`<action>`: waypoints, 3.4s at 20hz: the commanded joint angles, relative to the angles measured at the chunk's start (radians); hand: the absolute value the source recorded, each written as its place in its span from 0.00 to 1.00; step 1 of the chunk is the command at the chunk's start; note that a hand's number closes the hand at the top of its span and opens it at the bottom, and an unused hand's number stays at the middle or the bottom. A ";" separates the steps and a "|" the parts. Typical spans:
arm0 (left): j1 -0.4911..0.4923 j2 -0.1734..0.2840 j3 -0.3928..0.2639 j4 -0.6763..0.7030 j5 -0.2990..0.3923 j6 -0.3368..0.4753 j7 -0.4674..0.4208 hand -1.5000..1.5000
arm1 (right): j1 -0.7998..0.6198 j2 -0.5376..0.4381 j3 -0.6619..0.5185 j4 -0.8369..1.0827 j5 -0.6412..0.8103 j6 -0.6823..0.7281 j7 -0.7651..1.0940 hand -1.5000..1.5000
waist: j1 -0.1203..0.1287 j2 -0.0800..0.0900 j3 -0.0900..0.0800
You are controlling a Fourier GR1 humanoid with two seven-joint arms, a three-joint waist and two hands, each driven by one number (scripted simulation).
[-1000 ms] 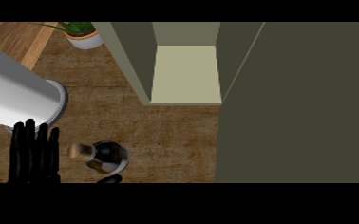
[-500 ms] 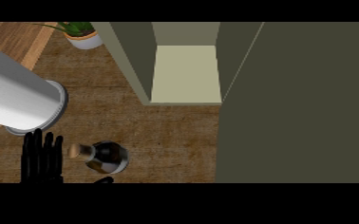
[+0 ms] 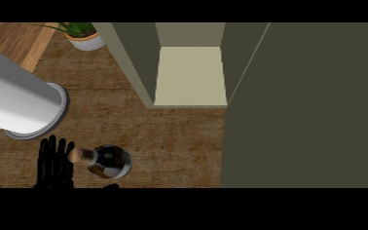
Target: Pick up the wine, place it into the cabinet and close the cabinet
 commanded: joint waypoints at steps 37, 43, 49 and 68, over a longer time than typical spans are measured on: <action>-0.243 -0.087 0.169 0.541 0.088 -0.252 -0.245 0.00 | 0.029 0.075 0.047 -0.153 0.019 -0.005 0.073 0.00 | 0.000 0.001 0.000; -0.308 -0.076 0.142 0.614 0.093 -0.369 -0.254 1.00 | 0.000 0.026 -0.055 -0.140 -0.098 0.027 0.112 0.00 | -0.004 0.001 0.000; -0.352 -0.075 0.101 0.672 -0.057 -0.283 -0.346 1.00 | 0.042 0.062 -0.025 -0.098 -0.057 0.049 0.026 0.00 | -0.005 0.002 0.001; -0.270 0.125 0.160 0.371 -0.108 -0.376 -0.374 1.00 | 0.054 0.082 0.001 -0.090 -0.015 0.062 0.014 0.00 | 0.006 0.000 0.001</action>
